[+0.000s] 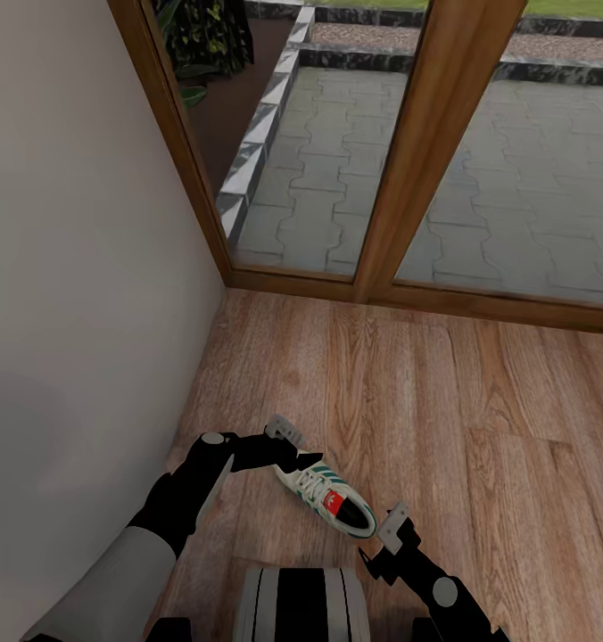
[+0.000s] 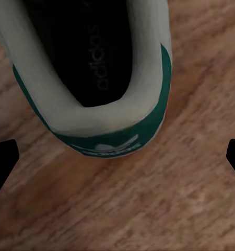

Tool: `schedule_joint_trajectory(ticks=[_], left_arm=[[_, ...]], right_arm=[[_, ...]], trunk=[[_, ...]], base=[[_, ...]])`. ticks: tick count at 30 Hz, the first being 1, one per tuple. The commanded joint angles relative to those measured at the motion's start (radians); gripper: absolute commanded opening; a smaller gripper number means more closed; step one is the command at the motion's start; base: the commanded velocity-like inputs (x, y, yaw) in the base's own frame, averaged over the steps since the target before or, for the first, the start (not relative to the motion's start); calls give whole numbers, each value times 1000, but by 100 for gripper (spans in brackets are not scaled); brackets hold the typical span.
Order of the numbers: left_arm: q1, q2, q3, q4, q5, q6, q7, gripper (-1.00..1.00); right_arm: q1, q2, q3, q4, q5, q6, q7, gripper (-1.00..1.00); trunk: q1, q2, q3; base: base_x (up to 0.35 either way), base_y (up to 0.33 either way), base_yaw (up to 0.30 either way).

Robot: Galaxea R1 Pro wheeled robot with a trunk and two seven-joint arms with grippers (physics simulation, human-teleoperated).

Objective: Pick up the two gym shoes and the two sandals from the corridor floor and place them onto the hallstand (shoe rack) in the corridor, making sure they are on the rack and not on the floor. Arrange them so the two gym shoes are next to each other and the two sandals are next to each other.

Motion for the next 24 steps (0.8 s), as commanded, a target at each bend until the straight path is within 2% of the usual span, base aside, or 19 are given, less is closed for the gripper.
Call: schedule_joint_trajectory(ticks=[1, 24], left_arm=[[0, -1, 2, -2, -7, 5, -5, 100], [0, -1, 3, -2, -7, 5, -5, 100]], right_arm=[[0, 0, 0, -1, 11, -4, 2, 100], [0, 0, 0, -1, 11, -4, 2, 100]], trunk=[[0, 0, -1], [0, 0, -1]], base=[[7, 5, 0], [23, 22, 0]])
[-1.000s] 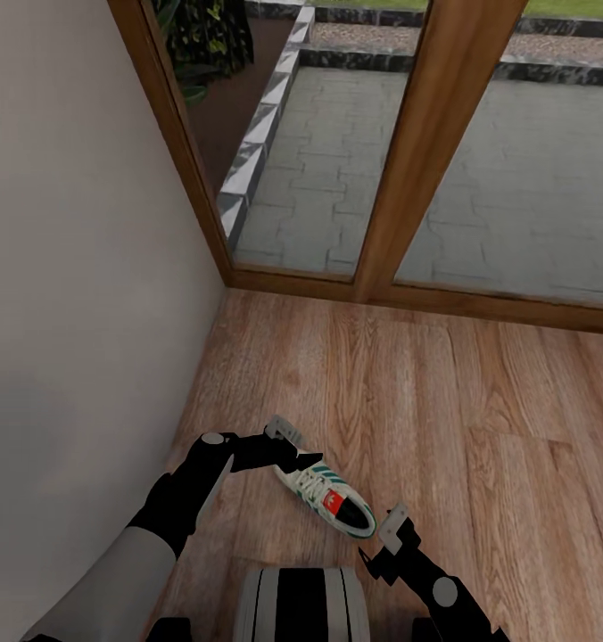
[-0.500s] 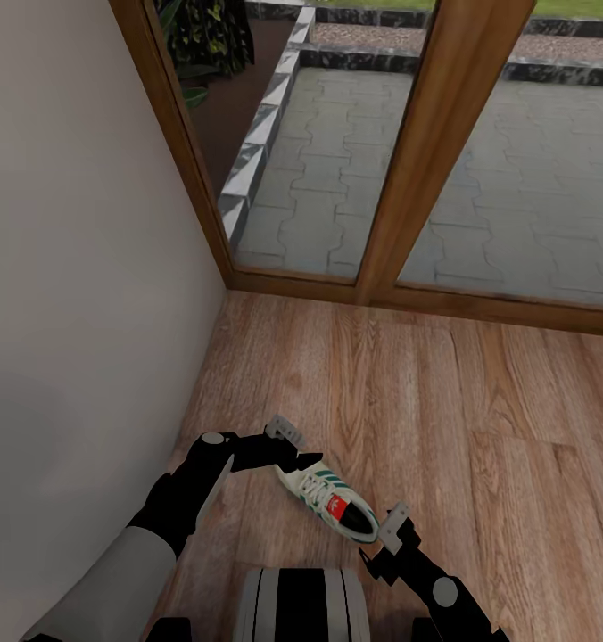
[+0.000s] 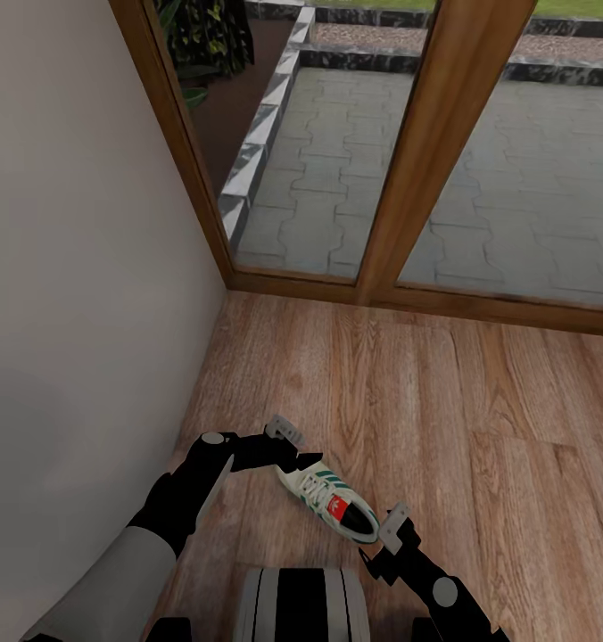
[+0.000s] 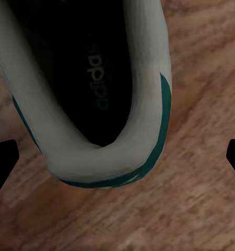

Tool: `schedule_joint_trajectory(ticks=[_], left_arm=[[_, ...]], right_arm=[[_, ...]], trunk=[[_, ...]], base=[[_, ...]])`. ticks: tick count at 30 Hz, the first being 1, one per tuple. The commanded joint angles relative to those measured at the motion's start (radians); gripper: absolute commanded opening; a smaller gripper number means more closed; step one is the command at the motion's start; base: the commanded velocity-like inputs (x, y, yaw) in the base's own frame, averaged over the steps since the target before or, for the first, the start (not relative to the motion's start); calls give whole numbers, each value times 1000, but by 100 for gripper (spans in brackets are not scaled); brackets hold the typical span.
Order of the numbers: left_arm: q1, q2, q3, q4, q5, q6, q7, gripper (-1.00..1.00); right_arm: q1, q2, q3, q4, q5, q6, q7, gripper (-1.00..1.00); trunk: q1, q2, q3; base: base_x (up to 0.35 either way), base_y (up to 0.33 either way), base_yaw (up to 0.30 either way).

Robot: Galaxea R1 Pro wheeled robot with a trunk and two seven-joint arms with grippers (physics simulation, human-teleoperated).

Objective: Pick up the two gym shoes and the two sandals from the corridor floor and place them onto the hallstand (shoe rack) in the corridor, making sure they are on the rack and not on the floor. Arrange them so the two gym shoes are next to each other and the two sandals are next to each other.

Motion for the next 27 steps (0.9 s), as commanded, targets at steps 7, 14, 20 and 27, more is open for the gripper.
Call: schedule_joint_trajectory(ticks=[7, 14, 20, 27], left_arm=[[1, -1, 2, -2, -7, 5, -5, 100], [1, -1, 2, -2, -7, 5, -5, 100], [1, -1, 2, -2, -7, 5, -5, 100], [1, -1, 2, -2, -7, 5, -6, 100]], right_arm=[[0, 0, 0, -1, 11, -4, 2, 100], [0, 0, 0, -1, 11, -4, 2, 100], [0, 0, 0, -1, 11, -4, 2, 100], [0, 0, 0, -1, 11, -3, 2, 100]], trunk=[[0, 0, -1], [0, 0, -1], [0, 0, -1], [0, 0, -1]], base=[[0, 3, 0], [0, 1, 0], [0, 67, 0], [0, 49, 0]])
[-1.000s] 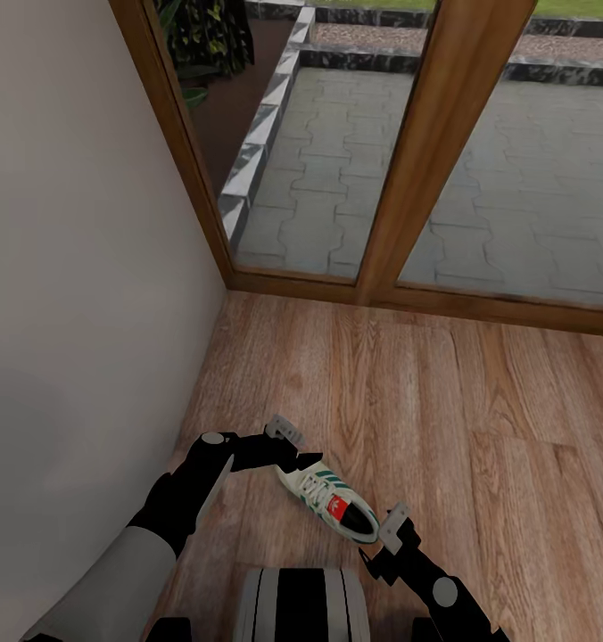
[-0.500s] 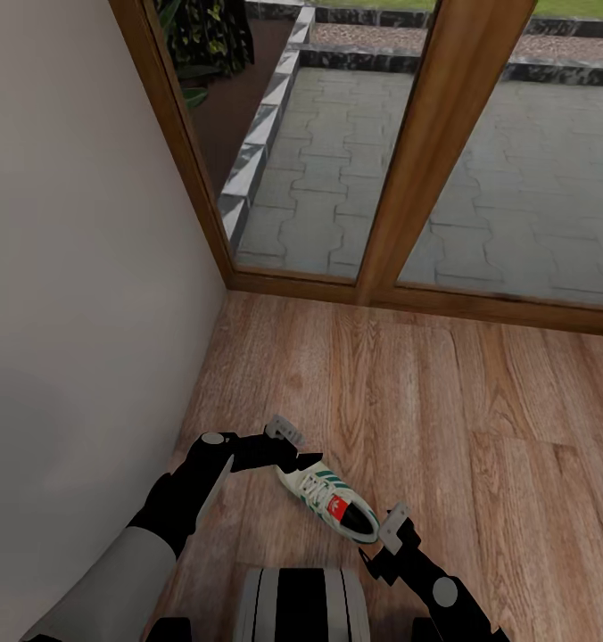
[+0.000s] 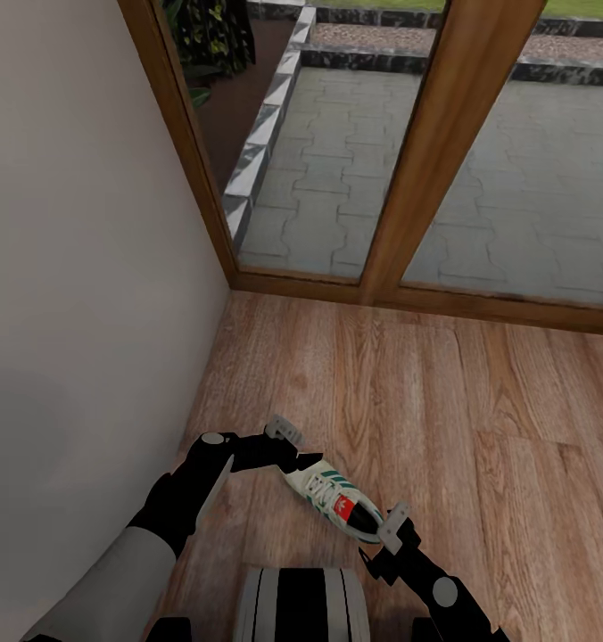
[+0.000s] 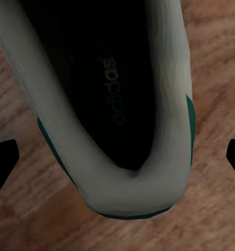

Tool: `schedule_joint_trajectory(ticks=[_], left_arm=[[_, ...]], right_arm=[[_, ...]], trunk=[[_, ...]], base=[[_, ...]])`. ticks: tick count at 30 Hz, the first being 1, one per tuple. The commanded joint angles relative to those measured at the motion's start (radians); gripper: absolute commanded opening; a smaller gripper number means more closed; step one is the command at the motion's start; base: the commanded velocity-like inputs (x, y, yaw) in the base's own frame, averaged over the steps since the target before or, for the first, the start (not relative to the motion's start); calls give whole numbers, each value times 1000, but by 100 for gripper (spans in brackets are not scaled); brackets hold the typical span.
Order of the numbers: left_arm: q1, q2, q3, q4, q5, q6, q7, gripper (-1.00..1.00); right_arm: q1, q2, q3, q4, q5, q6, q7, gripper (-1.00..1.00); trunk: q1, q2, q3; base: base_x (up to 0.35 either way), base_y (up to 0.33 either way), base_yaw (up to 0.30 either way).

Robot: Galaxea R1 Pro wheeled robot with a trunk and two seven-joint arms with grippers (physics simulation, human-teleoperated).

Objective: Pick up the two gym shoes and the two sandals from the corridor floor and place them onto the hallstand (shoe rack) in the corridor, making sure they are on the rack and not on the floor. Arrange them so the two gym shoes are next to each other and the two sandals are next to each other.

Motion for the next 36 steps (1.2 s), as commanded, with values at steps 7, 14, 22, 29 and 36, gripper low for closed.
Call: schedule_joint_trajectory(ticks=[7, 14, 22, 29, 36], left_arm=[[0, -1, 2, -2, -7, 5, -5, 100], [0, -1, 2, -2, -6, 5, -5, 100], [0, -3, 1, -2, -6, 5, -5, 100], [-1, -11, 0, -3, -7, 5, -5, 100], [1, -11, 0, -3, -7, 5, -5, 100]], right_arm=[[0, 0, 0, -1, 11, -4, 2, 100], [0, 0, 0, -1, 11, -4, 2, -100], [0, 0, 0, -1, 11, -4, 2, -100], [0, 0, 0, -1, 11, -4, 2, -100], [0, 0, 1, -1, 11, -4, 2, -100]], trunk=[[0, 0, -1], [0, 0, -1], [0, 0, -1], [0, 0, -1], [0, 0, -1]], base=[[0, 3, 0], [0, 0, 0], [0, 0, 0], [0, 0, 0], [0, 0, 0]])
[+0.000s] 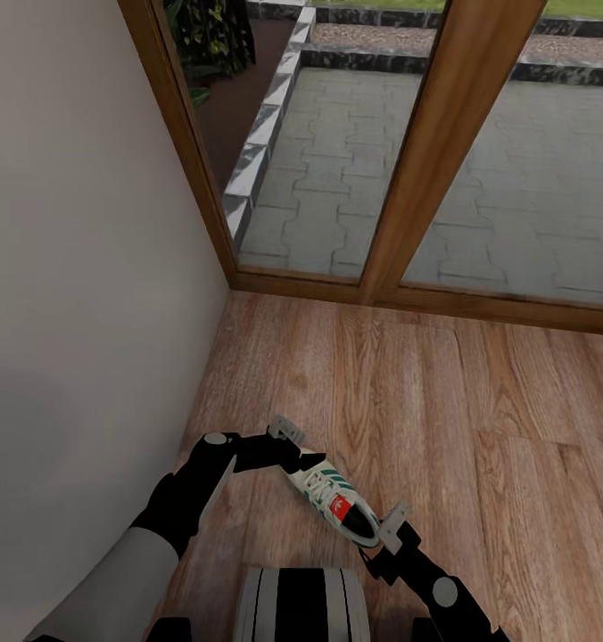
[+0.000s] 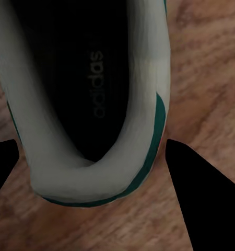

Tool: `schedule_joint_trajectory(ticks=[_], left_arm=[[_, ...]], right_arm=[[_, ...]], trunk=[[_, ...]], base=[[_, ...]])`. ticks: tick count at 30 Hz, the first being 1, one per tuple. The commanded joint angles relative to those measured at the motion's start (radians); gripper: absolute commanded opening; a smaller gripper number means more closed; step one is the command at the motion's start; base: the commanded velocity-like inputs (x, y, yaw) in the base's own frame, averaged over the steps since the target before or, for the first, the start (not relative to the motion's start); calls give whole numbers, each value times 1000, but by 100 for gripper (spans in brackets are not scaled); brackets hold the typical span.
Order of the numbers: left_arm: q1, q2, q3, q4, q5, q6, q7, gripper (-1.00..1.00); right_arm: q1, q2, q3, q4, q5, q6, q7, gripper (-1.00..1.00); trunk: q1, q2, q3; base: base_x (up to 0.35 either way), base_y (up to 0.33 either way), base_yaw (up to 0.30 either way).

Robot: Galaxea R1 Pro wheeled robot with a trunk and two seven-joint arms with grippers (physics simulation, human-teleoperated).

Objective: Pick up the two gym shoes and the two sandals from the corridor floor and place them onto the hallstand (shoe rack) in the corridor, making sure they are on the rack and not on the floor. Arrange them so the two gym shoes are next to each other and the two sandals are next to each other.

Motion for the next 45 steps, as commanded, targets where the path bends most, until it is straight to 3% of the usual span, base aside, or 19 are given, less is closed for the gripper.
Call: schedule_joint_trajectory(ticks=[1, 21, 29, 33, 45], left_arm=[[0, -1, 1, -1, -7, 5, -5, 100], [-3, -15, 1, -26, -7, 5, -3, 100], [1, -14, 3, -110, -7, 40, -2, 100], [6, -13, 3, -144, -7, 77, -2, 100], [9, -7, 6, -157, -7, 93, -2, 100]], right_arm=[[0, 0, 0, 0, 9, -3, 3, -100], [0, 1, 4, -23, 6, -3, 4, -100], [0, 1, 3, -45, 5, -3, 5, -100], [0, 1, 3, -48, 5, -3, 5, -100], [0, 1, 3, -49, 5, -4, 6, -100]], trunk=[[0, 0, -1], [0, 0, -1], [0, 0, -1], [-2, 1, 15], [-7, 4, 62]], base=[[0, 0, 0], [0, 0, 0], [0, 0, 0], [0, 0, 0], [0, 0, 0]])
